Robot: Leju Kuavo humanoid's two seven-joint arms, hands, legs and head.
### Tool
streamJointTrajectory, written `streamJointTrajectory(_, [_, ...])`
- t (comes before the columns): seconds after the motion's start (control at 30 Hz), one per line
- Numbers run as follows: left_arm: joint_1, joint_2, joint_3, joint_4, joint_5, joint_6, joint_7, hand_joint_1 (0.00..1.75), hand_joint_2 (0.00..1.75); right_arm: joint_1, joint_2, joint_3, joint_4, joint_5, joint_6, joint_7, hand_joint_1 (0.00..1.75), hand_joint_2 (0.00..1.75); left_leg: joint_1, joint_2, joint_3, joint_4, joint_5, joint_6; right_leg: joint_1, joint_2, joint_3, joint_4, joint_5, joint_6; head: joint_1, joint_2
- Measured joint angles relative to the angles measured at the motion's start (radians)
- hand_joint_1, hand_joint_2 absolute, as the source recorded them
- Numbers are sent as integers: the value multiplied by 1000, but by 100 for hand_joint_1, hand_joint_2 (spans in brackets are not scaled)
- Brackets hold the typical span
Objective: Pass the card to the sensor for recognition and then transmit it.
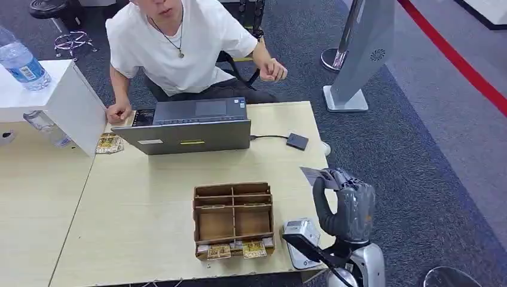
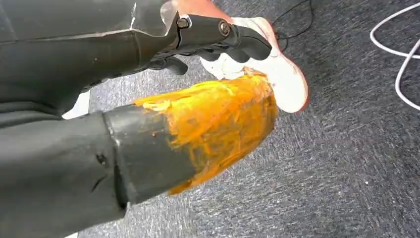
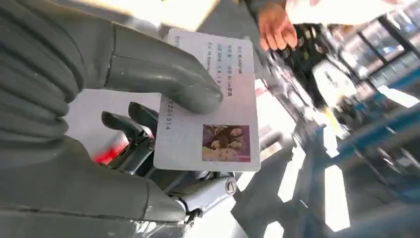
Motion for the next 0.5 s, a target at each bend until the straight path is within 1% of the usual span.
streamJointTrajectory(0.07, [0,0,2,0,5,1,0,0,0,13,-43,43,14,-73,2,48,175,175,0,0,0,0,0,0,0,0,0,0,0,0,0,0])
streamJointTrajectory(0.2, [0,1,10,0,6,4,0,0,0,34,-108,108,42,-156,2,88,175,175,0,0,0,0,0,0,0,0,0,0,0,0,0,0])
streamJointTrajectory(0.3, [0,2,15,0,6,5,0,0,0,42,-141,135,60,-211,4,101,175,175,0,0,0,0,0,0,0,0,0,0,0,0,0,0])
streamJointTrajectory(0.37, [0,2,17,0,6,6,0,0,0,48,-161,151,76,-262,21,103,175,175,0,0,0,0,0,0,0,0,0,0,0,0,0,0])
streamJointTrajectory(0.5, [0,5,19,0,6,12,0,0,0,60,-186,171,106,-344,46,96,175,175,0,0,0,0,0,0,0,0,0,0,0,0,0,0])
